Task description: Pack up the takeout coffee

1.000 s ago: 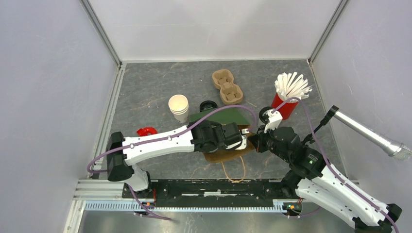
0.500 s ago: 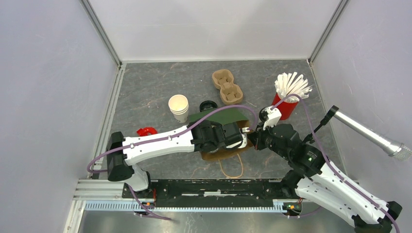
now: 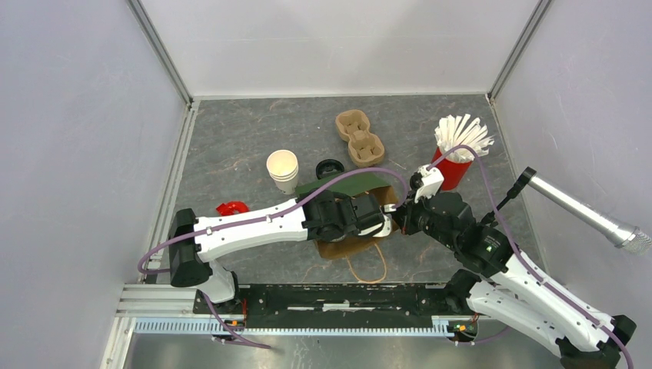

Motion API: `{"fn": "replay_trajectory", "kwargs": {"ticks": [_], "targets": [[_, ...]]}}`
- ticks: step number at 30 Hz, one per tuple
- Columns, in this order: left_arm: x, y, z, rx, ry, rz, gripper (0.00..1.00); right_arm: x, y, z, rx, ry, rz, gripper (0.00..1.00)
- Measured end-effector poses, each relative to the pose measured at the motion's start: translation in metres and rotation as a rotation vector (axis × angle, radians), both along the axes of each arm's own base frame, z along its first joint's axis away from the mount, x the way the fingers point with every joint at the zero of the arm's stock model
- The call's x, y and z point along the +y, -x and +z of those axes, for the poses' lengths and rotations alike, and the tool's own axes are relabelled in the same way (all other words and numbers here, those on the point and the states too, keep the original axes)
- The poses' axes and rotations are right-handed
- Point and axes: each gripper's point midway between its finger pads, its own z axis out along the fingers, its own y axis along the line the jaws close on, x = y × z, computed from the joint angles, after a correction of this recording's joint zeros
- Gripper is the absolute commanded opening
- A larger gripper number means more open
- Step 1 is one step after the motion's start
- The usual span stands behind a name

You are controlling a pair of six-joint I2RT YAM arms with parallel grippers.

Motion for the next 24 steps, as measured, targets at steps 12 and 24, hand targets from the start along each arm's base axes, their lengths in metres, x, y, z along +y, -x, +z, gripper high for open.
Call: {"fn": "replay_trajectory", "kwargs": {"ticks": [12, 24], "targets": [[0.007, 0.001, -0.011, 0.008, -0.051, -0.025, 0.29, 0.001, 0.0, 0.0, 0.004, 0.001, 0.001, 0.0], [0.008, -0.001, -0.014, 0.002, -0.091, -0.018, 0.39, 0.004, 0.001, 0.002, 0.007, -0.004, 0.02, 0.0]]}}
